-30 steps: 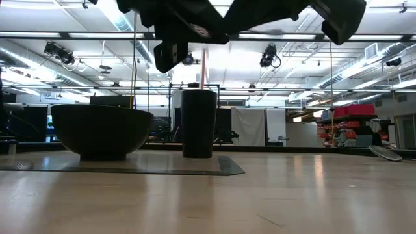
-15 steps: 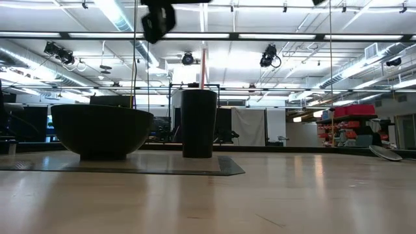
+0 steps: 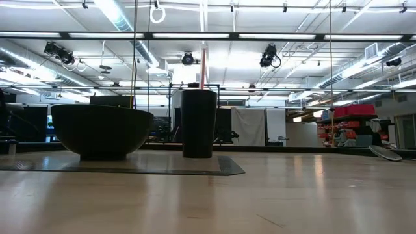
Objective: Pick & Place Utensil
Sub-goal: Put the fork into the black bowl on the table mat
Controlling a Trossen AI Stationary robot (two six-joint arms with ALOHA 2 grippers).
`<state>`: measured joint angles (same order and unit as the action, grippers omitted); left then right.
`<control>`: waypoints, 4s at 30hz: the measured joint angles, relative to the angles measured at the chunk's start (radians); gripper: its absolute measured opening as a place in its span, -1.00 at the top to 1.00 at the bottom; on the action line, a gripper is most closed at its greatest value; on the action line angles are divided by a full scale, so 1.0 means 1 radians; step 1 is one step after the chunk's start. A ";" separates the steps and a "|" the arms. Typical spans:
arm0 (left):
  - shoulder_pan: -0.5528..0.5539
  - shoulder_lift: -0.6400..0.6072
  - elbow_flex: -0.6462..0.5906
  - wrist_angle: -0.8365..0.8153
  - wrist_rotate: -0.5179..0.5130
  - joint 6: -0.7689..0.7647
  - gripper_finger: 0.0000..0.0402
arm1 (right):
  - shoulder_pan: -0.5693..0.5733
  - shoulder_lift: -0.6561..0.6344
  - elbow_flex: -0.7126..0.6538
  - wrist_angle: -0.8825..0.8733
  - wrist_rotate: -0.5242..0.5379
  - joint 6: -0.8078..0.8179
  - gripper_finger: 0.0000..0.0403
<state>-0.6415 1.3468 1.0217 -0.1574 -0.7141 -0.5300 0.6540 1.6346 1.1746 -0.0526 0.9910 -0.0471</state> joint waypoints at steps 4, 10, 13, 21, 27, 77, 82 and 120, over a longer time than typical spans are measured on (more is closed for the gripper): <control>-0.032 -0.023 -0.085 0.038 -0.046 -0.061 0.96 | -0.059 -0.002 -0.132 0.361 -0.221 0.059 0.57; -0.031 -0.073 -0.240 0.174 0.029 -0.115 0.97 | -0.158 0.000 -0.265 0.820 -0.415 0.276 0.56; -0.046 -0.126 -0.290 0.211 0.017 -0.089 0.96 | -0.208 0.000 -0.267 0.810 -0.496 0.373 0.52; -0.028 -0.329 -0.453 0.262 -0.003 -0.086 0.96 | -0.251 0.001 -0.267 0.788 -0.539 0.424 0.33; 0.015 -0.434 -0.630 0.590 -0.034 -0.028 0.98 | -0.254 0.019 -0.267 0.809 -0.538 0.469 0.21; 0.202 0.007 -0.481 1.196 0.176 0.236 0.40 | -0.332 0.224 -0.087 0.794 -0.719 0.879 0.97; 0.202 -0.102 -0.481 1.185 0.164 0.295 0.10 | -0.329 0.224 -0.087 0.793 -0.720 0.880 0.98; 0.461 -0.201 -0.444 1.132 0.554 0.261 0.24 | -0.355 0.223 -0.087 0.745 -0.715 0.922 0.99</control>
<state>-0.1810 1.1454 0.5777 0.9744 -0.1600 -0.2692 0.2990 1.8580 1.0874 0.6923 0.2764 0.8745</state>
